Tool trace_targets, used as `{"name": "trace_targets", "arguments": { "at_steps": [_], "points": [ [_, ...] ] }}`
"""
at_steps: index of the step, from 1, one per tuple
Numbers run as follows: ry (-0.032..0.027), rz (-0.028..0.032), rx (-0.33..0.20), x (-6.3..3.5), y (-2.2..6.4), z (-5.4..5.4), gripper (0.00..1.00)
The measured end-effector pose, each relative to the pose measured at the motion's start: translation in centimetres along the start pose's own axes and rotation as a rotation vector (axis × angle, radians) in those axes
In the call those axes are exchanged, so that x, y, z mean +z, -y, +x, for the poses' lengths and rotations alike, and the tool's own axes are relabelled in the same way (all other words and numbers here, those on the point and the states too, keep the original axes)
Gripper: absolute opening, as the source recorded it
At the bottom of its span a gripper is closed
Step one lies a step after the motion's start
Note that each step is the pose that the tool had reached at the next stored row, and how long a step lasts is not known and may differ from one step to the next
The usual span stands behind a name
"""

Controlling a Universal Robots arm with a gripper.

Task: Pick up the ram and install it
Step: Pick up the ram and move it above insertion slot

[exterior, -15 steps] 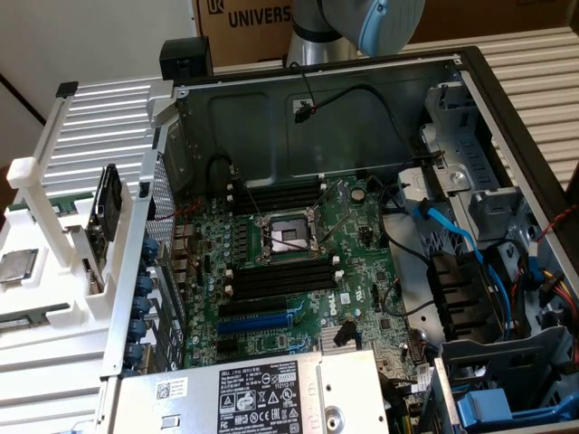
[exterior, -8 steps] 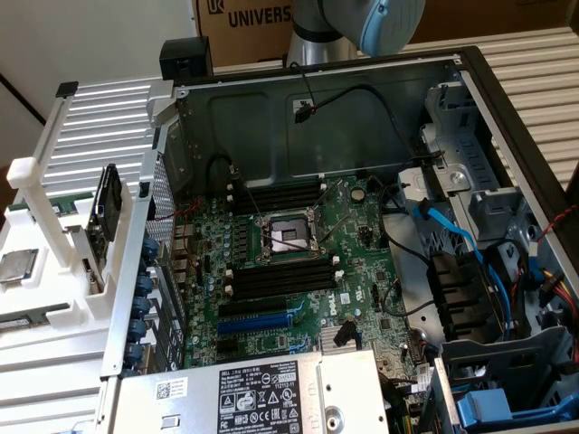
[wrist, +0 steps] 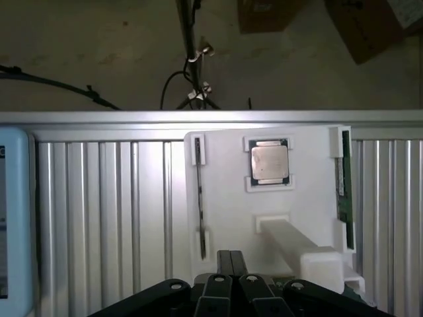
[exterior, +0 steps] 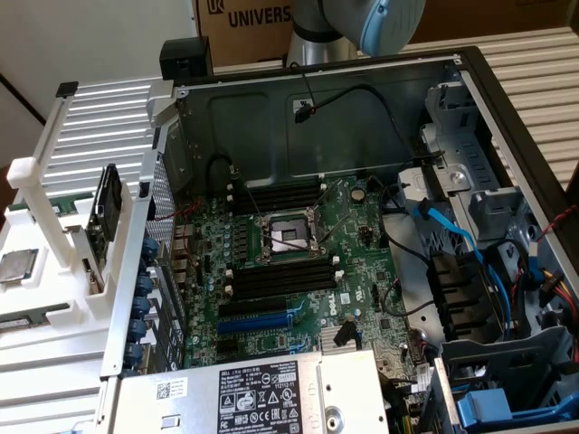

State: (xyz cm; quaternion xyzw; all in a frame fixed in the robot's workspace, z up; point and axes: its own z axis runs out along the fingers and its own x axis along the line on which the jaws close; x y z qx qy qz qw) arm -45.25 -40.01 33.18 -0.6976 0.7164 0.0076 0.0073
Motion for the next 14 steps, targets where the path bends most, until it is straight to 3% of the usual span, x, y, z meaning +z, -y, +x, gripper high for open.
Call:
{"name": "trace_targets", "arguments": {
  "at_steps": [14],
  "points": [
    [0.0000,-0.0002,0.000,2.54,0.01,0.1,0.11]
  ]
}}
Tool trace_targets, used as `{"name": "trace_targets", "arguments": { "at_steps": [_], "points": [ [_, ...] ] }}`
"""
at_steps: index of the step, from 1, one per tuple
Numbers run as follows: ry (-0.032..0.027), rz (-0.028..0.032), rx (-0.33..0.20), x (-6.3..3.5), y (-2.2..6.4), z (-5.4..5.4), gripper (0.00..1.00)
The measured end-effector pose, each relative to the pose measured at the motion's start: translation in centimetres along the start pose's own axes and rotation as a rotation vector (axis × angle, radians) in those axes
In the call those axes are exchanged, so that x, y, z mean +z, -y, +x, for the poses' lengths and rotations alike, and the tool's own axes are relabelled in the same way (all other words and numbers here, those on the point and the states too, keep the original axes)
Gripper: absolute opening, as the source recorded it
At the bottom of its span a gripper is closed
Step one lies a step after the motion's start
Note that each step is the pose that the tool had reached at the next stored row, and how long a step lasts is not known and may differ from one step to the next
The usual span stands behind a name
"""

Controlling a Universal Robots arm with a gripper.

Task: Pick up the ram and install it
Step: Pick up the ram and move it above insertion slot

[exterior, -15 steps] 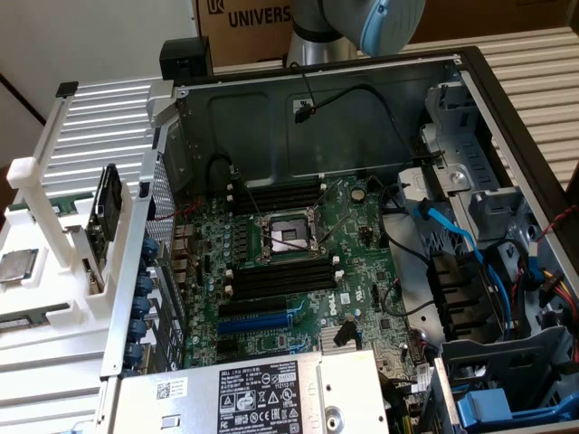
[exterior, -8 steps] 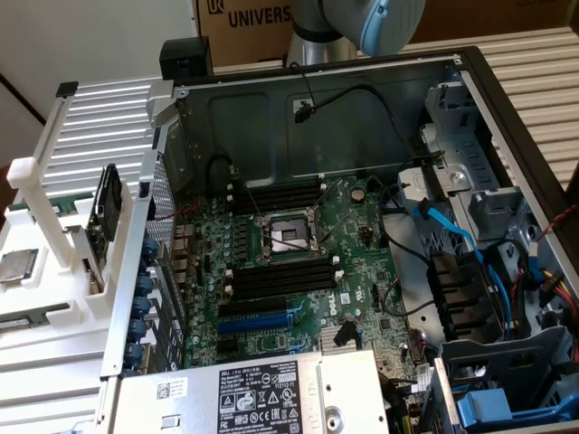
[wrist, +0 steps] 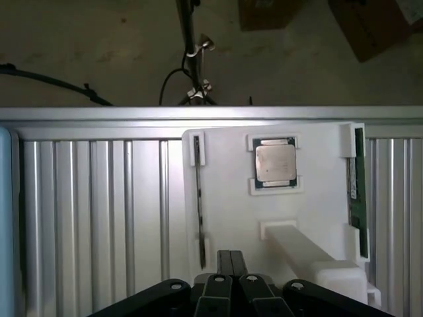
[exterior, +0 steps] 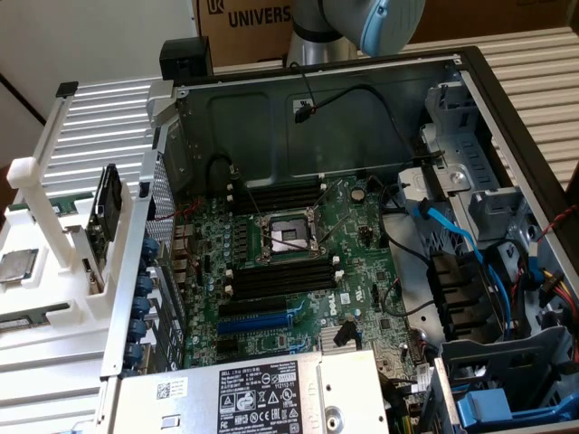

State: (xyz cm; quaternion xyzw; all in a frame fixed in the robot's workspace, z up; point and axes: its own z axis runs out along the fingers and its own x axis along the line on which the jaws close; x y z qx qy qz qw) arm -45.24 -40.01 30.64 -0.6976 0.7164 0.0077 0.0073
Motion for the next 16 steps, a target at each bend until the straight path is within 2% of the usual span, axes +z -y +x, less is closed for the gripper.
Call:
{"name": "trace_targets", "arguments": {
  "at_steps": [9,10,11,12,16],
  "points": [
    [0.0000,0.0000,0.000,0.21,0.00,0.01,0.11],
    [0.0000,0.0000,0.000,0.26,0.00,0.01,0.17],
    [0.0000,0.0000,0.000,0.27,0.00,0.01,0.17],
    [0.0000,0.0000,0.000,0.29,0.00,0.01,0.24],
    [0.0000,0.0001,0.000,0.40,0.00,0.02,0.24]
  ]
}}
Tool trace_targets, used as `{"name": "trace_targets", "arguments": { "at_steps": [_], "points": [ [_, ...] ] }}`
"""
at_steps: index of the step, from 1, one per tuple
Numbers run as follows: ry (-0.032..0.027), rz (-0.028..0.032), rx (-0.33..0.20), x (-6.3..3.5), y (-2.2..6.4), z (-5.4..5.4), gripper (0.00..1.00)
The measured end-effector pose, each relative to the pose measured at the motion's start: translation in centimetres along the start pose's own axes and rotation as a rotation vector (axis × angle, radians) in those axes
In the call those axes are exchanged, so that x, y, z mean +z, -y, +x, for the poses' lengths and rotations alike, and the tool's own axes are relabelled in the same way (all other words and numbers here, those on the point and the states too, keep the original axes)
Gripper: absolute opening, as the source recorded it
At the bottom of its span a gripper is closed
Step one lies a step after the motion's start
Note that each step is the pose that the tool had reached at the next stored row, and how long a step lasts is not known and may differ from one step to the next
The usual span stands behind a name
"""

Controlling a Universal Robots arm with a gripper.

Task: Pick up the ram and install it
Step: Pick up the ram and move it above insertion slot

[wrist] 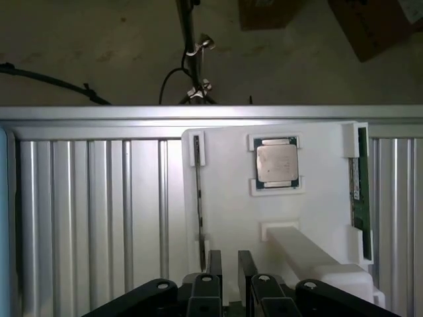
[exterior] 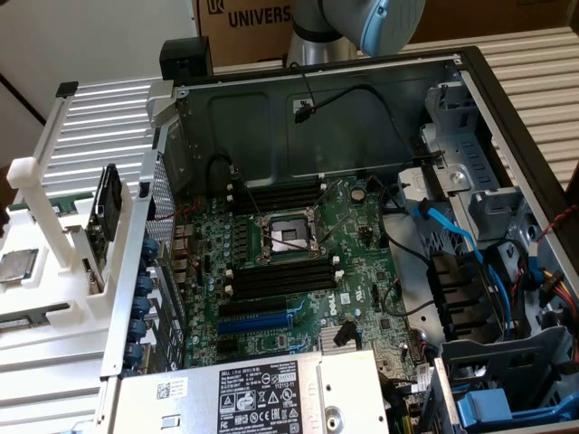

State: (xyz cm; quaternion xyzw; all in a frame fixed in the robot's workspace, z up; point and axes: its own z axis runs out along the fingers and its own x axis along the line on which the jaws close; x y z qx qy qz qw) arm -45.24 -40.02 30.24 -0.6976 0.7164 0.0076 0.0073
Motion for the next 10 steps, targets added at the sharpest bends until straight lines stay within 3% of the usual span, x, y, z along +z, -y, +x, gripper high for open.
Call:
{"name": "trace_targets", "arguments": {
  "at_steps": [10],
  "points": [
    [-0.0001,0.0000,0.000,1.57,0.00,0.1,0.24]
  ]
}}
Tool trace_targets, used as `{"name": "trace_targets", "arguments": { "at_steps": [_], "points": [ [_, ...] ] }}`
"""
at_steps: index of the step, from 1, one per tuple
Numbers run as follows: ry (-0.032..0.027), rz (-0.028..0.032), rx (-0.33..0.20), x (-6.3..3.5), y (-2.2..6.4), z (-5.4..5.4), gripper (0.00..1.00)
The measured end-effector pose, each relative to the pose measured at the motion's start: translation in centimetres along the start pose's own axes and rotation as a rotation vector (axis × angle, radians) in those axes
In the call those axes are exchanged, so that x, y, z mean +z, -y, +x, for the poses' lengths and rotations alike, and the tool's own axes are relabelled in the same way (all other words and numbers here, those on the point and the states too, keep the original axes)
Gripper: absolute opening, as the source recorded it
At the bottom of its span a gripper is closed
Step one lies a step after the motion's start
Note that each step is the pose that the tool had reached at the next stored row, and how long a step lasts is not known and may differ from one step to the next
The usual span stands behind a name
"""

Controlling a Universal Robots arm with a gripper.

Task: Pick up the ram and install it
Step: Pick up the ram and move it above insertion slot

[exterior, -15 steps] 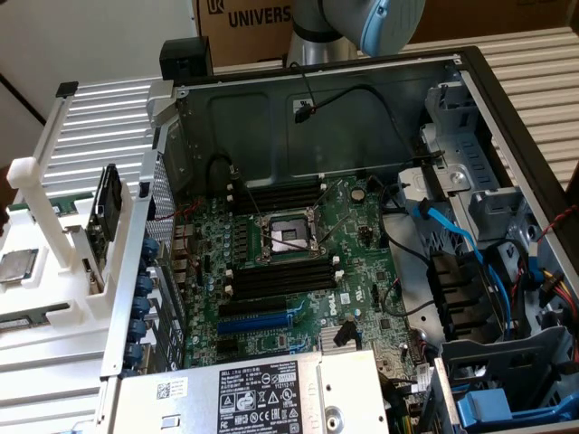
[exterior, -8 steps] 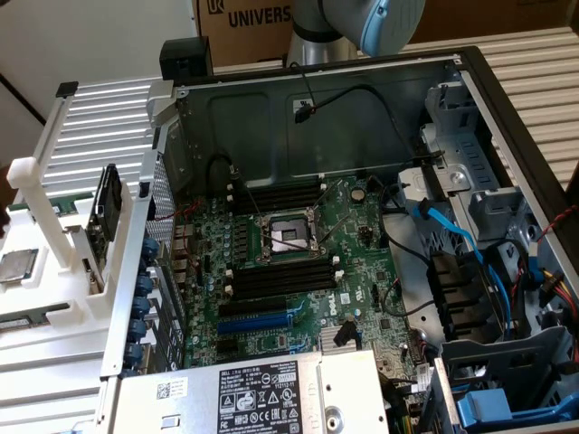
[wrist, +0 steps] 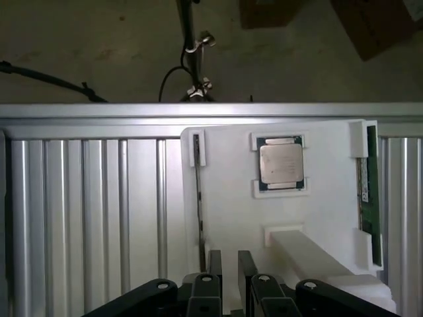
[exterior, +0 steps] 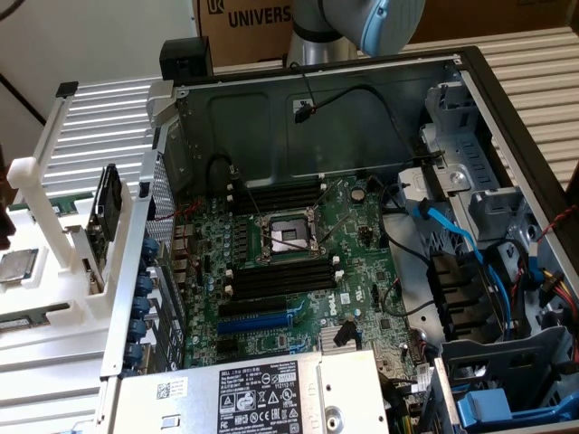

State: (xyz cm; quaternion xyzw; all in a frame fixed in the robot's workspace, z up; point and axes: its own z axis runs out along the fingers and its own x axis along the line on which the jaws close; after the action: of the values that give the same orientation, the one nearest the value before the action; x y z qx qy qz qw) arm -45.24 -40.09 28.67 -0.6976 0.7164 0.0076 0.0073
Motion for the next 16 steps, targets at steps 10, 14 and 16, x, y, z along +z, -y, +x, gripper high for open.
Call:
{"name": "trace_targets", "arguments": {
  "at_steps": [10,14,16],
  "points": [
    [0.0010,0.0000,0.000,1.97,0.00,0.9,0.24],
    [0.0009,-0.0003,0.000,2.68,0.00,1.2,0.24],
    [0.0011,-0.0005,0.000,3.92,0.03,1.7,0.24]
  ]
}}
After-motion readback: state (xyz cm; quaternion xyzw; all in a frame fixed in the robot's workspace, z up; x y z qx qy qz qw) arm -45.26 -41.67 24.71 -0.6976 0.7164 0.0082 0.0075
